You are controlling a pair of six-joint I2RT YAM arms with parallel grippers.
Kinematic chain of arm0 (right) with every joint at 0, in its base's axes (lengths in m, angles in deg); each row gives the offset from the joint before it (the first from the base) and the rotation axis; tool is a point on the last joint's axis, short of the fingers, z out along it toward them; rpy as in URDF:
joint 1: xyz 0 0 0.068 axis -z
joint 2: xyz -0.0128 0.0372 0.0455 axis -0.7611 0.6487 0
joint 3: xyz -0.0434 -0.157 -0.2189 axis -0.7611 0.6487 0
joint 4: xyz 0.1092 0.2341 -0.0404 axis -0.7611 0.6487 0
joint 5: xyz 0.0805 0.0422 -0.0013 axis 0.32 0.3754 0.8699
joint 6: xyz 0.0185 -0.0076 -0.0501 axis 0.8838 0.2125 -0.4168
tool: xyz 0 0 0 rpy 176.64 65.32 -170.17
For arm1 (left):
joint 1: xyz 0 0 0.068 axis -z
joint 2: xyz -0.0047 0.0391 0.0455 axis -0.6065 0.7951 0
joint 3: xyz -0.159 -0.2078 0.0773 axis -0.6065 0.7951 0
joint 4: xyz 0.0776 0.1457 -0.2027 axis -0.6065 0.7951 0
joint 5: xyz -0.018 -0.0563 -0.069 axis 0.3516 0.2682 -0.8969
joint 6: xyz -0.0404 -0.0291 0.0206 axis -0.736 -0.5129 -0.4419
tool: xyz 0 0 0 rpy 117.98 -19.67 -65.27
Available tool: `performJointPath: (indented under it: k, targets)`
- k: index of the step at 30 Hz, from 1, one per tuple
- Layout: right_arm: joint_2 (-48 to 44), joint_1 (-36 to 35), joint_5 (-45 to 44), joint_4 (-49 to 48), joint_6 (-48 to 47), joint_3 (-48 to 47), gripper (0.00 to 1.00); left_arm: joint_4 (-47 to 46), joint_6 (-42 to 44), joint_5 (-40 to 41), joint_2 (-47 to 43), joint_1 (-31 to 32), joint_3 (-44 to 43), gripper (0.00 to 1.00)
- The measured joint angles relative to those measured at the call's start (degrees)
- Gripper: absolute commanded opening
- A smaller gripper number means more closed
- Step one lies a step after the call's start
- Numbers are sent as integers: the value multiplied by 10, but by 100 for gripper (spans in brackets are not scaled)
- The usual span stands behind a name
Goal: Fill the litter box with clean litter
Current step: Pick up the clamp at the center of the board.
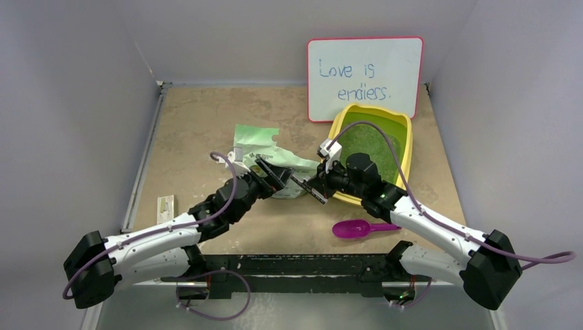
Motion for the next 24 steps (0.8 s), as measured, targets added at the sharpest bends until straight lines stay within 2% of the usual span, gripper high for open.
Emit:
performJointPath:
  k: [4, 12, 24]
  targets:
    - [0, 0, 0, 0, -1, 0, 0, -7, -16, 14, -7, 0, 10, 86]
    - [0, 0, 0, 0, -6, 0, 0, -18, -82, 17, 16, 2, 32, 67]
    - [0, 0, 0, 3, -8, -2, 0, -78, -130, 30, 98, 17, 38, 60]
